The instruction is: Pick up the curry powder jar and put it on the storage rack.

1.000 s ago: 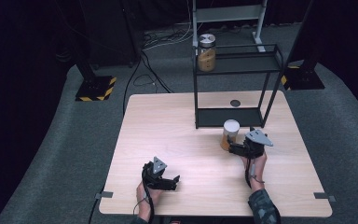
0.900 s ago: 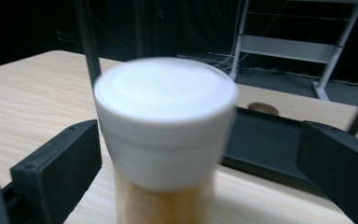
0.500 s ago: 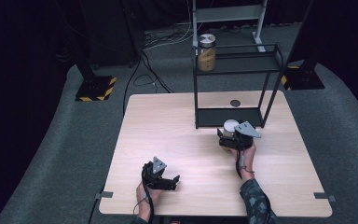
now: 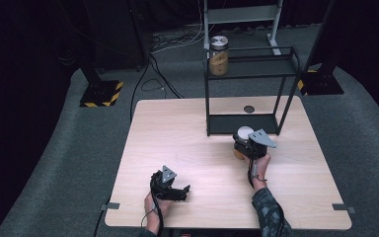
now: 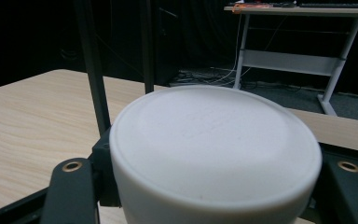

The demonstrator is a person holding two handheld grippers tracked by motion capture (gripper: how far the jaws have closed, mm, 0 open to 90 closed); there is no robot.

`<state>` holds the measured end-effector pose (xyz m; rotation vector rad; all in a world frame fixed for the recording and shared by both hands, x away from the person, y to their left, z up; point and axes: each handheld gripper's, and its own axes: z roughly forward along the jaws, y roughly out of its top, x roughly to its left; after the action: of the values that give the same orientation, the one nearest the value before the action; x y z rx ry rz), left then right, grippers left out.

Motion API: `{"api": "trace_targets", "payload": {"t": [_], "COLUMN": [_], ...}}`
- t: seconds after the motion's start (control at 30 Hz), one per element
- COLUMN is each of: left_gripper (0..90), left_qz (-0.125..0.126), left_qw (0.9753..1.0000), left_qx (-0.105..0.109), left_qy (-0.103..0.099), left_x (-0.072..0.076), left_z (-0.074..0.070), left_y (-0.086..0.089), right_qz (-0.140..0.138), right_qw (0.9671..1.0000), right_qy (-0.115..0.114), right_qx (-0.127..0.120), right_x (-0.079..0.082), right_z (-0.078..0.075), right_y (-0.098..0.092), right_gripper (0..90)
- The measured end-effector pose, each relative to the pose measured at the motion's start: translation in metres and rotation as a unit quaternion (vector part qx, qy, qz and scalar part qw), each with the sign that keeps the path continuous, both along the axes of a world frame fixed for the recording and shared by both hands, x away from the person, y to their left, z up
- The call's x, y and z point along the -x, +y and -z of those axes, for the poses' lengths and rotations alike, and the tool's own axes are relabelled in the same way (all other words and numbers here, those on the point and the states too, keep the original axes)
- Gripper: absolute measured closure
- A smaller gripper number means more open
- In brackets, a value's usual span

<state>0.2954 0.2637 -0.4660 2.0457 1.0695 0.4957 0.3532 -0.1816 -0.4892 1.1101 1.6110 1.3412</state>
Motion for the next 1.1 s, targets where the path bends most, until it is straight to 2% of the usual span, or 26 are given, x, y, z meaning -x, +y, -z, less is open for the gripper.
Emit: {"api": "trace_targets", "payload": {"t": [0.3,0.57,0.8,1.1], "left_gripper": [1.7,2.2,2.4,2.3], "left_qz": [0.006,0.003,0.005,0.002], "left_qw": [1.0,0.9999,0.9996,0.9997], "left_qx": [-0.001,-0.012,-0.022,-0.022], "left_qy": [0.002,0.007,0.013,0.014], "left_x": [-0.001,-0.003,-0.005,-0.005], "left_z": [0.0,-0.002,-0.004,-0.004], "left_y": [0.0,-0.004,-0.007,-0.008], "right_qz": [-0.003,-0.006,-0.002,0.005], "right_qw": [1.0,0.9999,0.9999,0.9998], "right_qy": [0.001,0.008,0.01,0.014], "right_qx": [0.001,0.003,0.004,0.01], "right_x": [0.0,0.002,0.007,0.012], "right_z": [-0.001,-0.006,-0.013,-0.021], "right_y": [-0.001,-0.004,-0.01,-0.018], "right_gripper": [33.0,33.0,33.0,33.0]}}
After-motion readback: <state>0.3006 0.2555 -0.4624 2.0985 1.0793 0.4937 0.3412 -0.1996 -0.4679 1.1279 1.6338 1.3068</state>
